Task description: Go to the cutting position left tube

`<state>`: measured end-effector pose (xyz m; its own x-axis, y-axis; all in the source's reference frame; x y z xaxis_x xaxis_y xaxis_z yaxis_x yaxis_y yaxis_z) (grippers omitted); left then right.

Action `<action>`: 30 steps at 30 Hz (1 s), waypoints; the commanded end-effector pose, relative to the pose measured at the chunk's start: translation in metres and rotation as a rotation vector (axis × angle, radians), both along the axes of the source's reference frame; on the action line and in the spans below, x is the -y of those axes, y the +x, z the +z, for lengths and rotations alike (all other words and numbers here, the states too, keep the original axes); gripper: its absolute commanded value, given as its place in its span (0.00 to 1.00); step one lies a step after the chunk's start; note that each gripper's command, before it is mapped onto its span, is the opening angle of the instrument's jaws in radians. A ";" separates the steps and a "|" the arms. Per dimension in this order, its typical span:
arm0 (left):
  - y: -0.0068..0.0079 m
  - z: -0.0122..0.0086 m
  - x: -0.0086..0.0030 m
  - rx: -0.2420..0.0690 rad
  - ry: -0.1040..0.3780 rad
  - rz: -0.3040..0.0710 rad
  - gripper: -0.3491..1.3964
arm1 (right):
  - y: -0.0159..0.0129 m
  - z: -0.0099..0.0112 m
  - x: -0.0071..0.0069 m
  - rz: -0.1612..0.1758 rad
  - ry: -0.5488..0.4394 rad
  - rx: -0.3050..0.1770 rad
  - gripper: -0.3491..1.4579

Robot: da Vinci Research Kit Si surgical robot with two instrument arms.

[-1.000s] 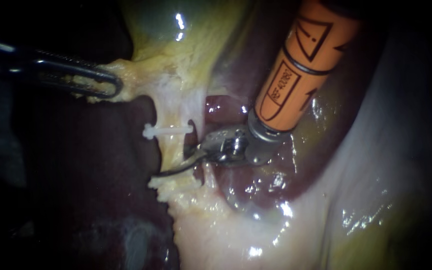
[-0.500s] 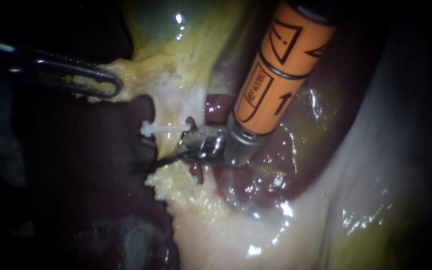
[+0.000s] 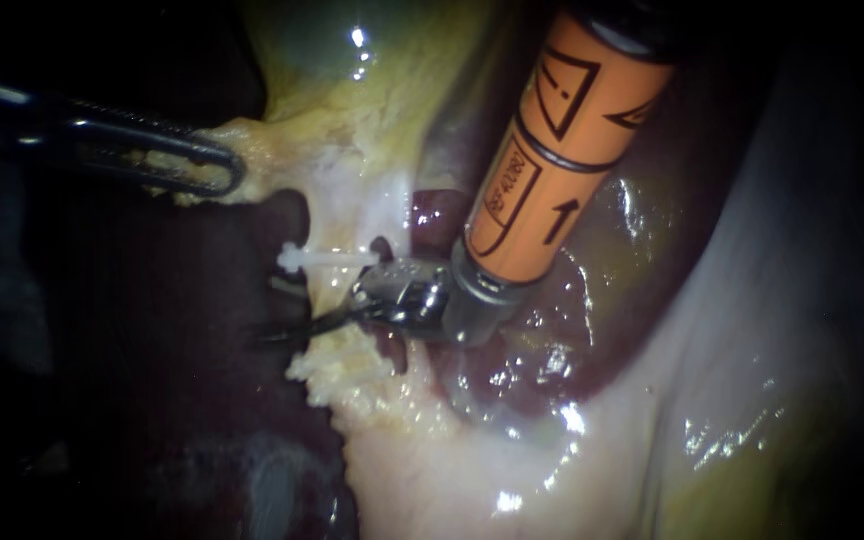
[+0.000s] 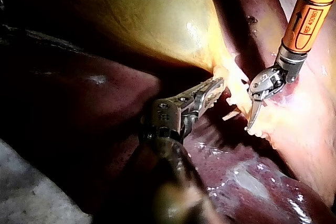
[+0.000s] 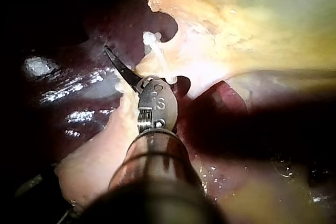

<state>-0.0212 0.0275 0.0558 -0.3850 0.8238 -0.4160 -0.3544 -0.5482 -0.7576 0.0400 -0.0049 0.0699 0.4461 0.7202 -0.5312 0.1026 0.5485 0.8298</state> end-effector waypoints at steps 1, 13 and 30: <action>0.0000 0.0002 0.0000 0.002 0.001 0.001 0.00 | 0.0001 -0.0004 0.0000 -0.004 0.003 -0.009 0.98; 0.0001 0.0004 -0.0001 0.002 0.001 0.002 0.00 | 0.0014 -0.0041 0.0002 -0.002 0.029 -0.062 0.98; 0.0001 0.0004 -0.0001 0.002 0.001 0.002 0.00 | 0.0014 -0.0051 -0.0004 0.003 0.038 -0.074 0.98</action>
<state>-0.0211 0.0276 0.0562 -0.3859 0.8233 -0.4162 -0.3515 -0.5483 -0.7588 0.0414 -0.0045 0.0648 0.4041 0.7422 -0.5347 0.1629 0.5168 0.8405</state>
